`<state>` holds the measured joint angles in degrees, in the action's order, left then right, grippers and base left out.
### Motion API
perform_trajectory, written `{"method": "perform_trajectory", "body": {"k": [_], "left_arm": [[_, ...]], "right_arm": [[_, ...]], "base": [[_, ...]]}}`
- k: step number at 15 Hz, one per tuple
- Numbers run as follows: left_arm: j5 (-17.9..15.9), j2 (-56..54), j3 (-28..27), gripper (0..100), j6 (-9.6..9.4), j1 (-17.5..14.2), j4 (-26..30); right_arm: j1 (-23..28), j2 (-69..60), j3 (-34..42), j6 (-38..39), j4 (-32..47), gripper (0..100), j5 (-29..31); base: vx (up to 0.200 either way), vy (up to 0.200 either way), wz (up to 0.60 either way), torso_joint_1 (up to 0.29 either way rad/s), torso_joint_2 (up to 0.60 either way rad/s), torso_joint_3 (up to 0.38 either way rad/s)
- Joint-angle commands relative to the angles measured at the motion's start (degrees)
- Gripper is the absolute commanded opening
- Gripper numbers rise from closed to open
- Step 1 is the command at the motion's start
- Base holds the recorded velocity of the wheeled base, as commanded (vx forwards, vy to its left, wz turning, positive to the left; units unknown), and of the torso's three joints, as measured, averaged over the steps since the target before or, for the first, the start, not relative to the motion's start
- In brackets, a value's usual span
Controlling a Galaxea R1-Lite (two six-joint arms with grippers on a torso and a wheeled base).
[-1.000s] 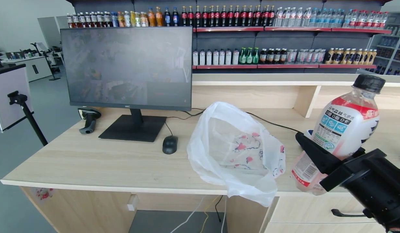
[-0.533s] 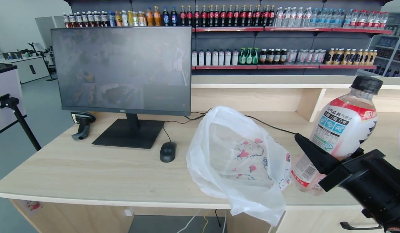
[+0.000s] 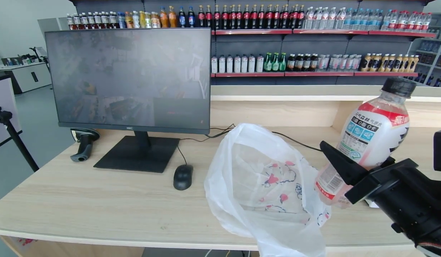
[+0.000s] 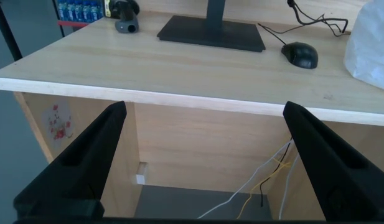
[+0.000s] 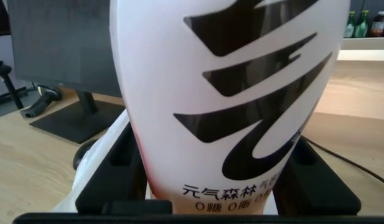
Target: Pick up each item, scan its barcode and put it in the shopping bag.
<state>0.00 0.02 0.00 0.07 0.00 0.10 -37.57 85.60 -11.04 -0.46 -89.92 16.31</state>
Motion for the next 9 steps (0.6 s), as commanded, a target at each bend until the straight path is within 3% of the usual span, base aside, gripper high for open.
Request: {"method": "perform_trajectory", "body": {"k": [1,6,9], "left_arm": [[0.0,-0.02,0.0,100,0.01,0.0,-0.01],[0.0,-0.02,0.0,100,0.01,0.0,-0.01],[0.0,-0.02,0.0,100,0.01,0.0,-0.01]], "right_arm": [[0.04,4.57,-3.81,-0.15,-0.08,0,0.04],[1.62,16.44,-12.42,0.02,-0.08,0,-1.11],[2.33,18.72,-13.3,0.02,-0.08,0,-1.55]], "base": [[0.0,0.0,0.0,0.0,0.0,0.0],[0.0,0.0,0.0,0.0,0.0,0.0],[0.0,0.0,0.6,0.001,0.01,0.005]]}}
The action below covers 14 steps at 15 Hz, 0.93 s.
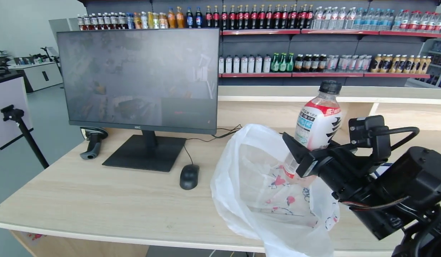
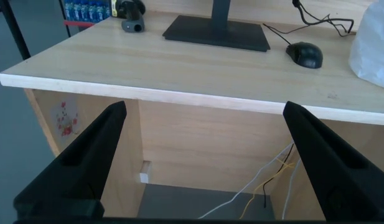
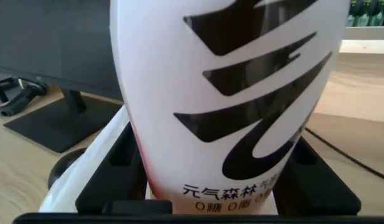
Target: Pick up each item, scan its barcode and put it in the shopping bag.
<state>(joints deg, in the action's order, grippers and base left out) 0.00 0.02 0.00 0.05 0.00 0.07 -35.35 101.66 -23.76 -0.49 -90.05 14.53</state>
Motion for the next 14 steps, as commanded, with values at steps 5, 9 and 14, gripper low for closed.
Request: {"method": "perform_trajectory", "body": {"k": [5,9,14], "left_arm": [[0.0,-0.02,0.0,100,0.04,0.0,0.01],[0.0,-0.02,0.0,100,0.13,0.0,0.01],[0.0,-0.02,0.0,100,0.13,0.0,0.01]], "right_arm": [[0.11,5.13,-2.17,-0.74,0.05,0,-1.96],[0.11,7.68,-4.28,-0.65,0.05,0,-2.14],[1.25,10.75,-9.02,-1.71,0.05,0,-3.28]], "base": [[0.0,0.0,0.0,0.0,0.0,0.0],[0.0,0.0,0.0,0.0,0.0,0.0],[0.0,0.0,0.0,0.0,0.0,0.0]]}}
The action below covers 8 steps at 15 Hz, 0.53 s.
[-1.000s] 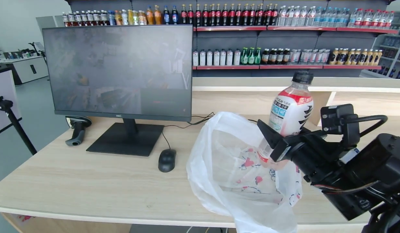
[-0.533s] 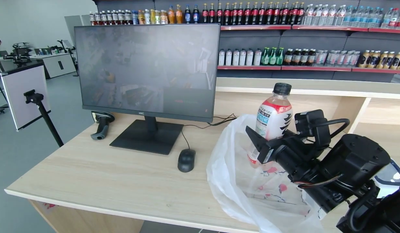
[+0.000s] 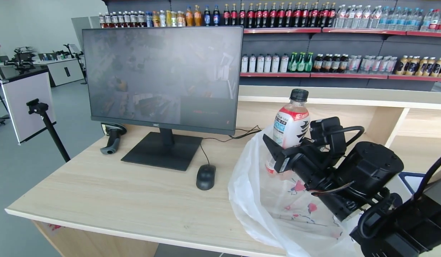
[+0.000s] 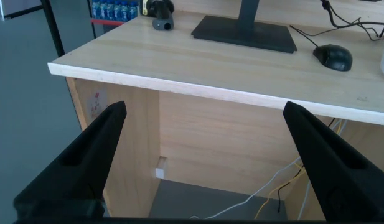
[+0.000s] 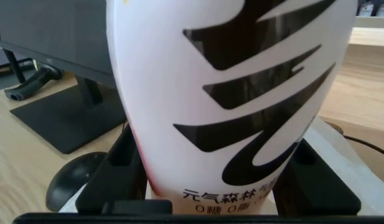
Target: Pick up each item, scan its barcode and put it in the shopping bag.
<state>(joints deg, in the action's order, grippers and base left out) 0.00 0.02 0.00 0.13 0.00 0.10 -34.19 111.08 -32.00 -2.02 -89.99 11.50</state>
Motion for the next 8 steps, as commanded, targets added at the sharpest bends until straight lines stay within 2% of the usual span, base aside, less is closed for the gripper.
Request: {"method": "perform_trajectory", "body": {"k": [1,8], "left_arm": [[0.0,-0.02,0.0,100,0.04,0.0,-0.01],[0.0,-0.02,0.0,100,0.04,0.0,-0.01]], "right_arm": [[-0.08,2.3,-0.17,-0.35,-0.01,0,-0.25],[-0.17,6.34,0.62,-2.37,-0.01,0,-0.16]], "base": [[0.0,0.0,0.0,0.0,0.0,0.0],[0.0,0.0,0.0,0.0,0.0,0.0]]}}
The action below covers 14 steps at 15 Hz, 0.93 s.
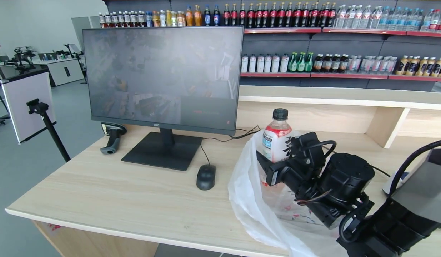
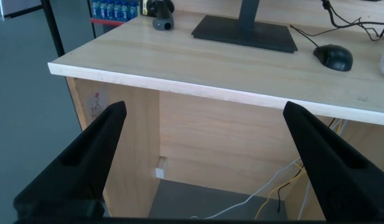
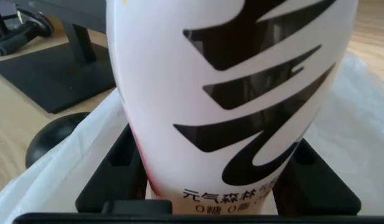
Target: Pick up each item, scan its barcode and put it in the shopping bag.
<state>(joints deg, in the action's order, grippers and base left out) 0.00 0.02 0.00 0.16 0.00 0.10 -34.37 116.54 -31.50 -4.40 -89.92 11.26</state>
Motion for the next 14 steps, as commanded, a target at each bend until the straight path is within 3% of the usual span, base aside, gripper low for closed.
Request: {"method": "perform_trajectory", "body": {"k": [1,14], "left_arm": [[0.0,-0.02,0.0,100,0.02,0.0,-0.01],[0.0,-0.02,0.0,100,0.02,0.0,-0.01]], "right_arm": [[0.0,1.06,0.12,-0.52,-0.08,0,0.07],[-1.93,-0.17,3.9,0.97,-0.08,0,0.07]], "base": [[0.0,0.0,0.0,0.0,0.0,0.0],[0.0,0.0,0.0,0.0,0.0,0.0]]}}
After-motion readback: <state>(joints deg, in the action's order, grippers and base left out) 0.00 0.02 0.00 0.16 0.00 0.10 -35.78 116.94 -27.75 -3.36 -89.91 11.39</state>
